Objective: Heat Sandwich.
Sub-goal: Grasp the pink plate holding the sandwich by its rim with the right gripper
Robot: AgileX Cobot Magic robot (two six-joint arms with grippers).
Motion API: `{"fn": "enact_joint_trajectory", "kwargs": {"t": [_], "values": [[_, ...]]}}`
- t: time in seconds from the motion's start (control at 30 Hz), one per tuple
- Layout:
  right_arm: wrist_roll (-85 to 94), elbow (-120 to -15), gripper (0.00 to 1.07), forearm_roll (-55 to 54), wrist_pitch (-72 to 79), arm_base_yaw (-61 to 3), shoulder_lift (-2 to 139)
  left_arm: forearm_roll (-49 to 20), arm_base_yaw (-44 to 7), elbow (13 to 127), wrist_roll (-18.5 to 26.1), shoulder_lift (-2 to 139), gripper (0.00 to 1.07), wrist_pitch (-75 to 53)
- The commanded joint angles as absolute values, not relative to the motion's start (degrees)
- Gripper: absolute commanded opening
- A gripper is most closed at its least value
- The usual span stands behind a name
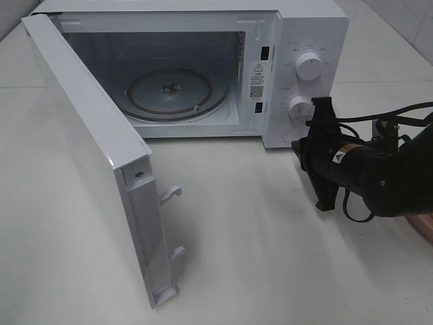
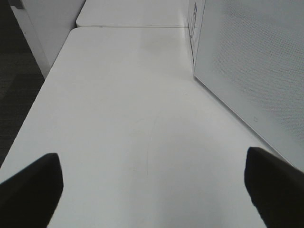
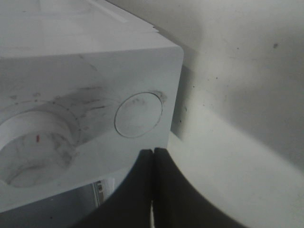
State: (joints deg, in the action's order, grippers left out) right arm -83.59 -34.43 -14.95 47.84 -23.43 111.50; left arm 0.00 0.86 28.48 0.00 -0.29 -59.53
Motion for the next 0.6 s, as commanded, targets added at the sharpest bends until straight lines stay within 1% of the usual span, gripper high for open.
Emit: {"fn": "enact_joint_trajectory", "kwargs": {"t": [0.03, 0.13, 0.17, 0.23, 0.27, 0.3, 0.33, 0.43, 0.57, 0.6], "values": [[-79.0, -33.0, 0.03, -13.9, 44.7, -23.4, 108.2, 0.0, 1.1, 28.4, 0.0, -1.8, 0.98, -59.3], [-75.3, -32.7, 0.03, -13.9, 40.7, -23.4, 106.5, 0.0, 1.1, 28.4, 0.0, -1.8, 0.98, -59.3], [-69.8, -32.7, 0.04, -13.9, 35.7, -23.4, 104.6, 0.0, 1.1, 28.4, 0.0, -1.8, 0.98, -59.3], [-65.3, -32.7, 0.04, -13.9, 30.3, -23.4, 102.8, 0.0, 1.1, 28.4, 0.0, -1.8, 0.98, -59.3], [-65.3, -32.7, 0.04, -13.9, 30.3, -23.4, 102.8, 0.0, 1.1, 28.4, 0.0, -1.8, 0.98, -59.3], [-61.3, -32.8, 0.05, -13.9, 24.6, -23.4, 101.0, 0.0, 1.1, 28.4, 0.0, -1.8, 0.98, -59.3], [-59.3, -32.8, 0.06, -13.9, 22.1, -23.4, 100.0, 0.0, 1.1, 28.4, 0.0, -1.8, 0.98, -59.3], [-55.5, -32.8, 0.06, -13.9, 17.9, -23.4, 98.1, 0.0, 1.1, 28.4, 0.0, -1.8, 0.98, -59.3], [-43.5, -32.8, 0.08, -13.9, 8.6, -23.4, 93.2, 0.0, 1.1, 28.4, 0.0, -1.8, 0.98, -59.3], [-43.5, -32.8, 0.08, -13.9, 8.6, -23.4, 93.2, 0.0, 1.1, 28.4, 0.0, -1.8, 0.98, -59.3]]}}
